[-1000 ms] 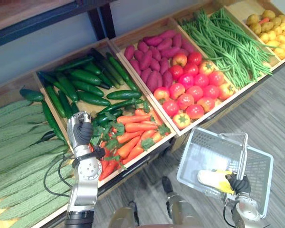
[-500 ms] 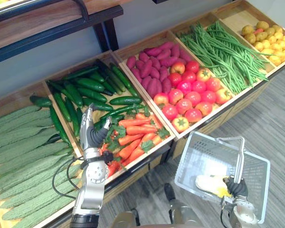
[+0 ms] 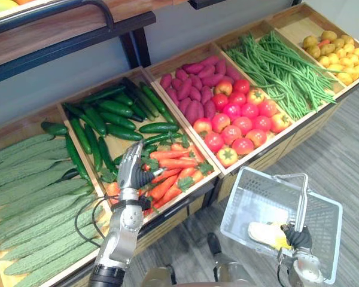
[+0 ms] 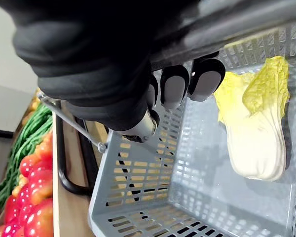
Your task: Pick vegetable in the basket
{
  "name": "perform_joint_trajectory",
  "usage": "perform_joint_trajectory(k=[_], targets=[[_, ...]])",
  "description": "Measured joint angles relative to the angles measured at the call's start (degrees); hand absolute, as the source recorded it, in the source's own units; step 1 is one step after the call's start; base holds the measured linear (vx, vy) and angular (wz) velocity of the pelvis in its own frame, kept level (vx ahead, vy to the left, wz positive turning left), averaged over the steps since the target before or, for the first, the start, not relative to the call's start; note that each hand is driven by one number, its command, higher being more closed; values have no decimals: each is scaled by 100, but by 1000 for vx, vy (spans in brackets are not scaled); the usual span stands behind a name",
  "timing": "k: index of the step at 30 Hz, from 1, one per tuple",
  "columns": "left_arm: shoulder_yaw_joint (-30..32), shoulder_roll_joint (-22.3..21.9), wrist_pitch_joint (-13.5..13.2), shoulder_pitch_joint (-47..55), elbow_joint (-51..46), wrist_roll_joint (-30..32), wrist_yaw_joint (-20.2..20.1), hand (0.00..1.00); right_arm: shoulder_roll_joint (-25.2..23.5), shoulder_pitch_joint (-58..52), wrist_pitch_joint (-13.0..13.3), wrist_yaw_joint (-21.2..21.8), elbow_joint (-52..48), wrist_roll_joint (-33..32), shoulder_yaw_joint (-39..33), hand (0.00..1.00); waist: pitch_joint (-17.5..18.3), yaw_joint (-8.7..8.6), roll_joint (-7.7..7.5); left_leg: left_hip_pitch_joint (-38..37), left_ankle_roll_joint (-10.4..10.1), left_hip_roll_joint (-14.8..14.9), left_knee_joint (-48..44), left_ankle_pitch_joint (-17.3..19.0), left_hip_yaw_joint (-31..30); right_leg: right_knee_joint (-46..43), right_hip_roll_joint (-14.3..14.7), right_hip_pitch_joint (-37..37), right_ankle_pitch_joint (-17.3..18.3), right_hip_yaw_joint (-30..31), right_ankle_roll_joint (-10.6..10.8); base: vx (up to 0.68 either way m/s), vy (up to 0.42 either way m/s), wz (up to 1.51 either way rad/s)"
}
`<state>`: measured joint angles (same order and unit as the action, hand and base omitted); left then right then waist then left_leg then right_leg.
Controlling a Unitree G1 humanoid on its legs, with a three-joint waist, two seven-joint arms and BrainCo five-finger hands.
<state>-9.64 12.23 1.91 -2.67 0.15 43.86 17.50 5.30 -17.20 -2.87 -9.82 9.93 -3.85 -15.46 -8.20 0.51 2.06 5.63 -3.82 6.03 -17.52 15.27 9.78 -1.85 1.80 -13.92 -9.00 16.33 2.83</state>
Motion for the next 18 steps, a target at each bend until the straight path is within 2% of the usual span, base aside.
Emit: perform_joint_trajectory(k=[6, 8, 12, 18], targets=[[-171, 246, 17, -588, 689, 321, -27, 0, 89, 67, 9, 2, 0, -2, 79, 100, -25, -31, -51, 154, 26, -2, 46, -24, 120, -3, 16, -223, -35, 102, 24, 21, 9, -10], [-214, 332, 35, -909, 935, 412, -67, 0, 106, 163, 11, 4, 1, -5, 104, 100, -112, -119, -127, 183, 27, -7, 44, -24, 135, -3, 13, -256, -48, 115, 43, 10, 8, -2], [-363, 529, 73, -1503, 1276, 444, -96, 0, 192, 229, 123, 4, 0, -8, 212, 100, -238, -161, -257, 359, 38, -20, -15, -18, 148, -49, 9, -431, -47, 131, 43, 0, 0, 0], [-422, 606, 156, -1979, 1779, 500, -99, 0, 375, 398, 254, 4, -1, -16, 208, 100, -546, -285, -256, 523, 71, -9, -129, 14, 177, -116, 25, -587, -42, 161, 42, -2, -5, -2]])
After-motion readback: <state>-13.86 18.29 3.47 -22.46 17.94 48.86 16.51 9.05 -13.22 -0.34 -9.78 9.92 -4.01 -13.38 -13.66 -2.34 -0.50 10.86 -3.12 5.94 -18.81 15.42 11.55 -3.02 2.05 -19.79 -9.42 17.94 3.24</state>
